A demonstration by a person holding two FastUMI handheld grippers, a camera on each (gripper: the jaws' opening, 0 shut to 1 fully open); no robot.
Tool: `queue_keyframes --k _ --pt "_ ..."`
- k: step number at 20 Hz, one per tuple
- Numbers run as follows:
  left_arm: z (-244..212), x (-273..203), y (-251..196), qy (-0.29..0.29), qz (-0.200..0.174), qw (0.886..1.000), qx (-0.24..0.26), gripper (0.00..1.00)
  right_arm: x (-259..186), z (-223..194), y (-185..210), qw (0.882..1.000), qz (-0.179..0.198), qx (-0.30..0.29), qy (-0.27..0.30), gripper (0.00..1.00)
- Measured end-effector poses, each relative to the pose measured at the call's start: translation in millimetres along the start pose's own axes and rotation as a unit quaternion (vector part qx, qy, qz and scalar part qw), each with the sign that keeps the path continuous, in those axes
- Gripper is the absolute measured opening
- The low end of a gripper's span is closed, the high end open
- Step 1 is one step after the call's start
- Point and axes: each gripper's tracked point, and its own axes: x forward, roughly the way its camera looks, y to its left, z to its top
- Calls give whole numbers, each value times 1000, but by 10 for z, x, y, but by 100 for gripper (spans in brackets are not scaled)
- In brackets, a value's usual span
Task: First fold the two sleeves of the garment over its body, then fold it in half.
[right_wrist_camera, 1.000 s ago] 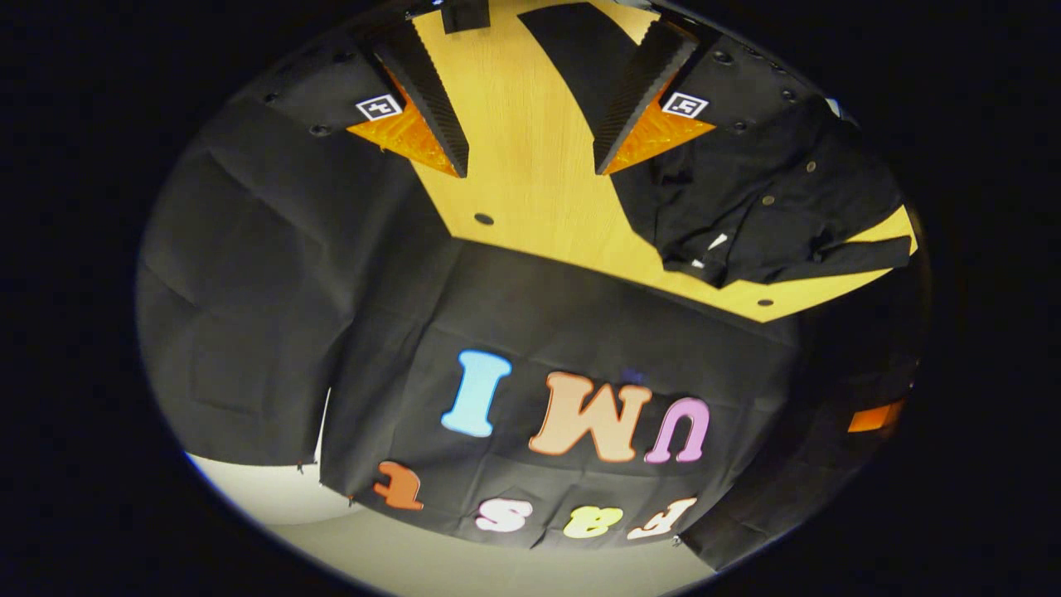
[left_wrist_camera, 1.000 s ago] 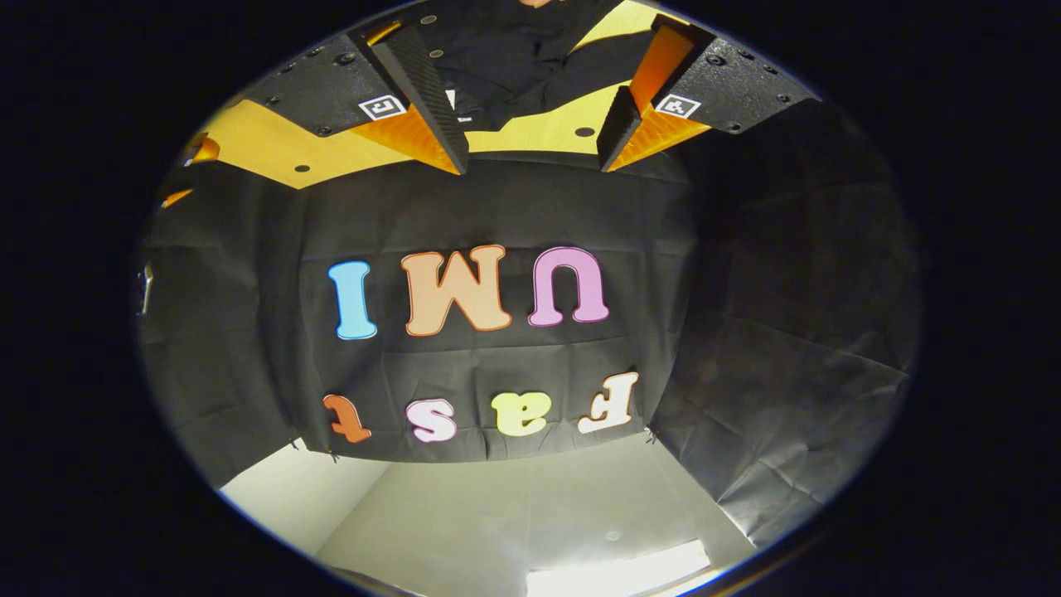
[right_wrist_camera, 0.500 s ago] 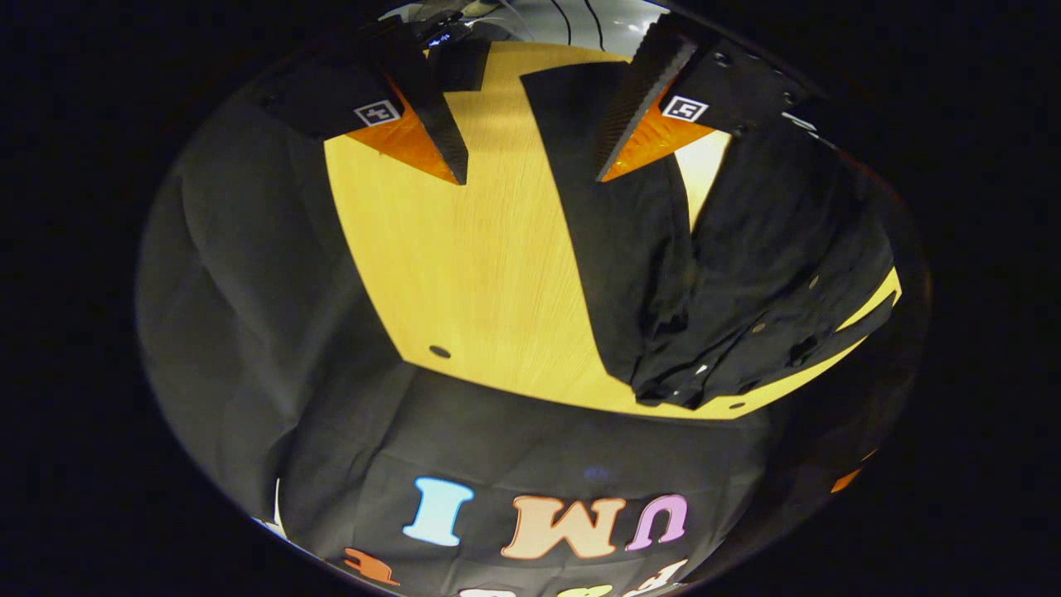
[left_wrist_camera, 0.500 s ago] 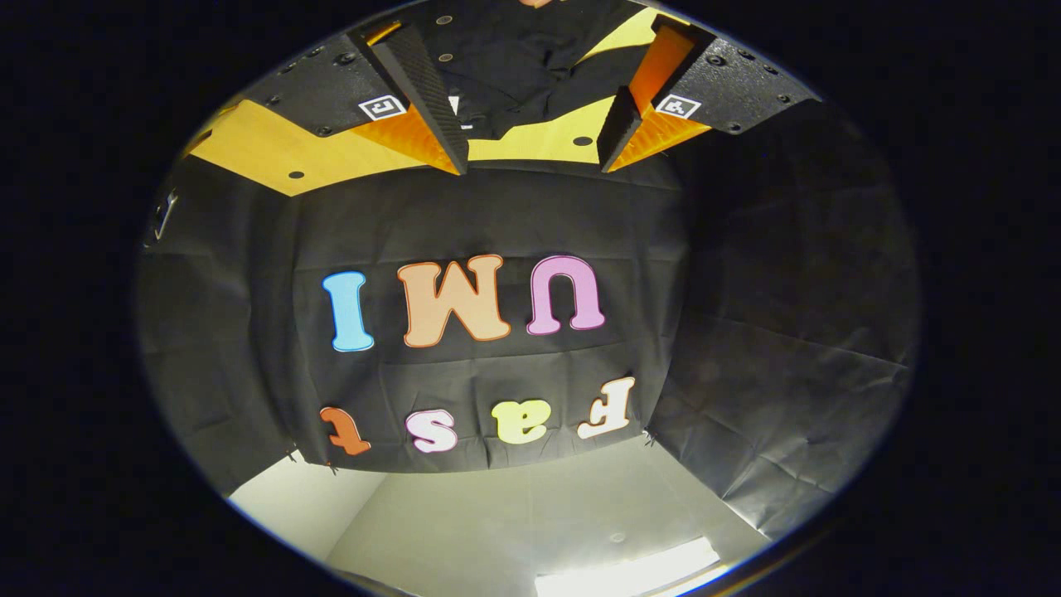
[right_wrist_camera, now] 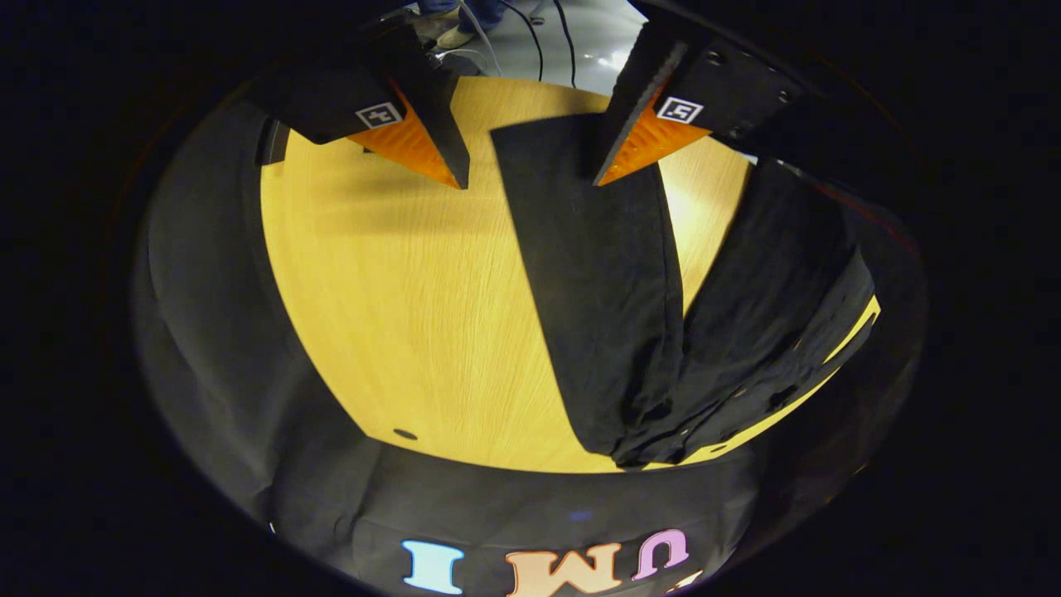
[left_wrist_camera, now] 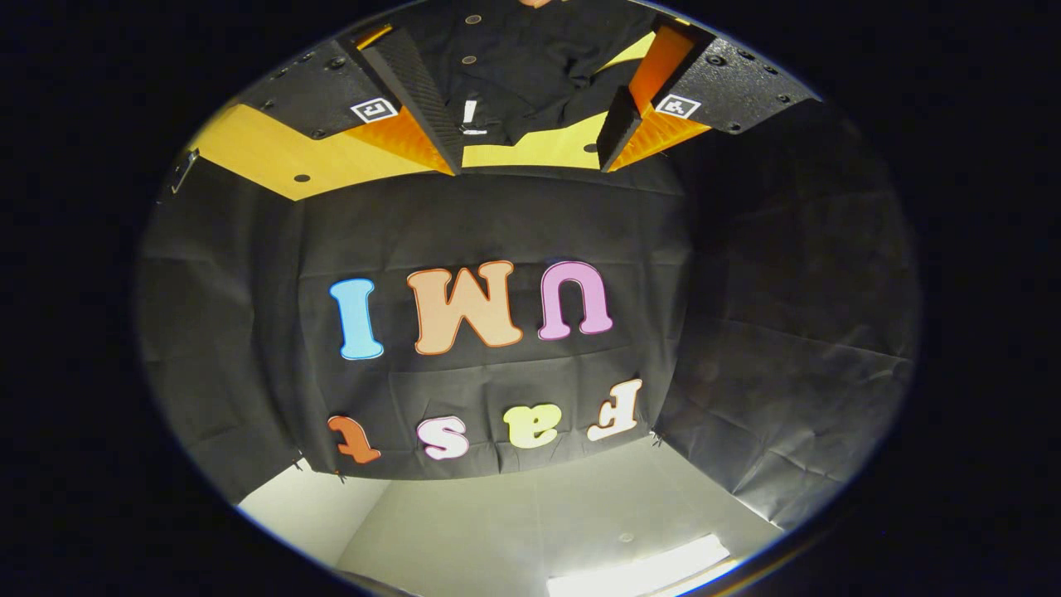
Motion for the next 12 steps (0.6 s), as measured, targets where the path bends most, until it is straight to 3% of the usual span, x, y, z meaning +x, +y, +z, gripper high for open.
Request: queue_keyframes --k 2,4,6,8,9,12 --pt "-9 7 -16 1 3 1000 6 96 18 -92 76 999 24 25 18 89" --pt "32 13 -22 -2 5 1000 7 99 31 -62 98 999 31 35 10 75" --pt "62 14 -22 -5 6 1000 6 100 32 -62 186 998 48 38 2 51" --pt "68 10 30 -6 8 1000 10 96 45 -59 192 998 48 47 -4 18" --pt "64 0 48 -5 7 1000 9 96 27 -71 194 997 50 56 -2 9" --pt "-14 -1 177 -1 9 1000 8 99 12 -47 206 993 36 109 -7 4"
